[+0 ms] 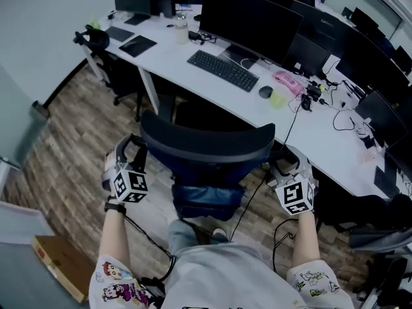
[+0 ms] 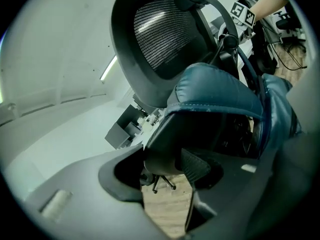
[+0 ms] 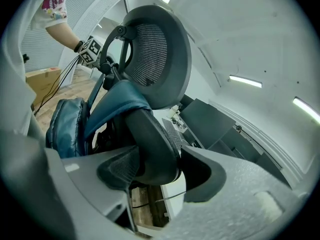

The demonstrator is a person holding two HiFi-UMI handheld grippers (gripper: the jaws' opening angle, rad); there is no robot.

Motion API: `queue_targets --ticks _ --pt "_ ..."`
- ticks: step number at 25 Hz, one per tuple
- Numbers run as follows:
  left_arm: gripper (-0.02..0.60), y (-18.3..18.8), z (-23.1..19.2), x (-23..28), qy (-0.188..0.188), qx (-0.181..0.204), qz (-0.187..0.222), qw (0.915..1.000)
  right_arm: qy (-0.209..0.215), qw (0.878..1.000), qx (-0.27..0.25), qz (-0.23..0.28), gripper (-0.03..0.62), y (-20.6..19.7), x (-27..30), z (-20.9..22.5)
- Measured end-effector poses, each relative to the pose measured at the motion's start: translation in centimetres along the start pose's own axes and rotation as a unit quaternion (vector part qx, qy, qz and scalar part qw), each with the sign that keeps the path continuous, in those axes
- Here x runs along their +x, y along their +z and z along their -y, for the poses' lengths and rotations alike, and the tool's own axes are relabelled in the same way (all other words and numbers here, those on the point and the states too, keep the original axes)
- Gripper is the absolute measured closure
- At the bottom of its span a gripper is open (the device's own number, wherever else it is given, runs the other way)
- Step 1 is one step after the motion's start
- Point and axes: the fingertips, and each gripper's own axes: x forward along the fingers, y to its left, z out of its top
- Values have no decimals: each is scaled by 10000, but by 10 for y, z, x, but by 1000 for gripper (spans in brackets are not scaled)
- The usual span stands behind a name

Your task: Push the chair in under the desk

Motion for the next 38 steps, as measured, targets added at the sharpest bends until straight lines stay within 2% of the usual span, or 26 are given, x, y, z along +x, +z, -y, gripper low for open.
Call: queue_targets --ticks 10,19,31,38 --pt "341 -4 -37 67 -461 293 469 9974 -438 9976 354 -407 339 21 28 -5" --pt "341 -5 -67 124 -713 415 878 9927 -854 9921 581 -708 339 39 54 -6" --pt "341 -4 -99 188 -947 627 1089 9875 -1107 9858 794 -977 338 60 94 1" --pt "341 0 -108 213 -915 566 1145 9876 -1192 9839 815 -1050 338 62 112 12"
